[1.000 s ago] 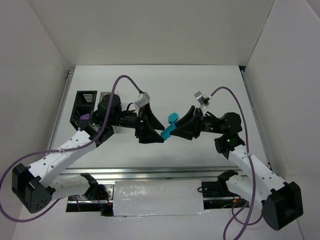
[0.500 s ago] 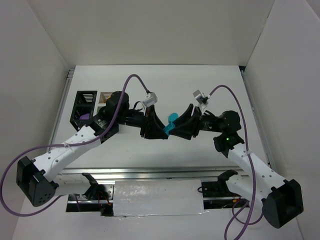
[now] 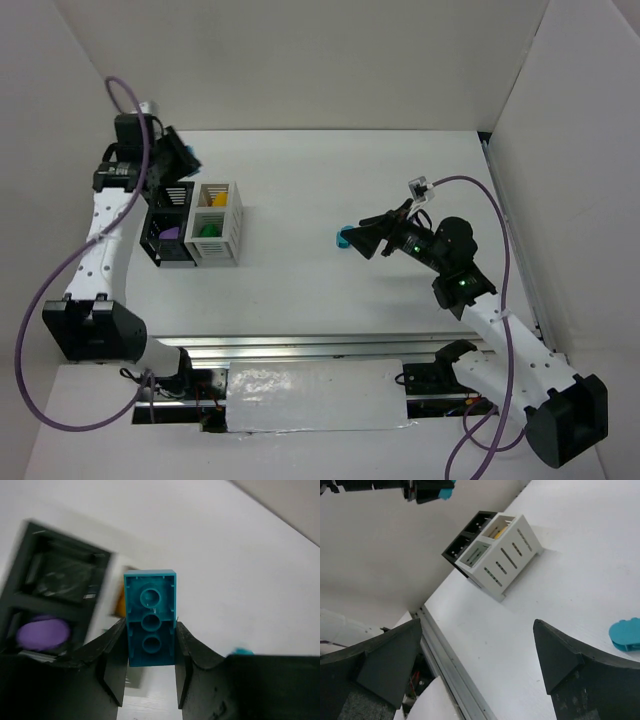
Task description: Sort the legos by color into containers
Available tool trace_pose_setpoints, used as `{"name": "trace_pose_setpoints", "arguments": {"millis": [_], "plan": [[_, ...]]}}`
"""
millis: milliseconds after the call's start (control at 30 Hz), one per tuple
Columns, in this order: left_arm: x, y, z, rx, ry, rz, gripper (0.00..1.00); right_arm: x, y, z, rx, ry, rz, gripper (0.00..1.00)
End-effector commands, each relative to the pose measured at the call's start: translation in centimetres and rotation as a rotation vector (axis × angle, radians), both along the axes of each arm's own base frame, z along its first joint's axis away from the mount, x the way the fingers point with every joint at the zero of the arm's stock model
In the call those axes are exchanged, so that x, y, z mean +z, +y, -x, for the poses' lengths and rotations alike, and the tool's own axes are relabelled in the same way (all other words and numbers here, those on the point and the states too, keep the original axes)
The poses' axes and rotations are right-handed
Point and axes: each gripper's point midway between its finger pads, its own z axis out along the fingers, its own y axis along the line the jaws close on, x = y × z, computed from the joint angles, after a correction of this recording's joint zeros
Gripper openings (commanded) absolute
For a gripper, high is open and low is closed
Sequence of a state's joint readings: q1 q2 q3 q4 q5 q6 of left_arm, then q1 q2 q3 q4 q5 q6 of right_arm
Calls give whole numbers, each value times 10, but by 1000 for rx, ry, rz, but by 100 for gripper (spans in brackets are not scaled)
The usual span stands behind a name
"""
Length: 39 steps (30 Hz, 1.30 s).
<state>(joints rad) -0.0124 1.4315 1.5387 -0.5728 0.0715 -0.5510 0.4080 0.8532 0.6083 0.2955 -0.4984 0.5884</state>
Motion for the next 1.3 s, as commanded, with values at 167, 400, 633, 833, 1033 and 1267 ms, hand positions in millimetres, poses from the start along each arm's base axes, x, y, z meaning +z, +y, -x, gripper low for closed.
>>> {"name": "trace_pose_setpoints", "arguments": {"millis": [167,400,633,833,1033,1267], "plan": [[-76,122,-10,415,354,-36,0,-8,-7,-5,-46,-17,47,100],[-99,126,-18,423,375,-41,0,-11,-2,-4,-14,-14,52,100],[-116,124,-17,404,407,-30,9,-14,1,-5,3,-4,49,100],[-113,119,-21,378,391,-4,50,-16,2,-5,10,3,51,100],[-102,124,-22,397,370,-7,83,-18,3,-5,16,9,52,100],[-51,80,-24,256,186,-25,99,-13,-1,-4,-9,-1,42,100]]}}
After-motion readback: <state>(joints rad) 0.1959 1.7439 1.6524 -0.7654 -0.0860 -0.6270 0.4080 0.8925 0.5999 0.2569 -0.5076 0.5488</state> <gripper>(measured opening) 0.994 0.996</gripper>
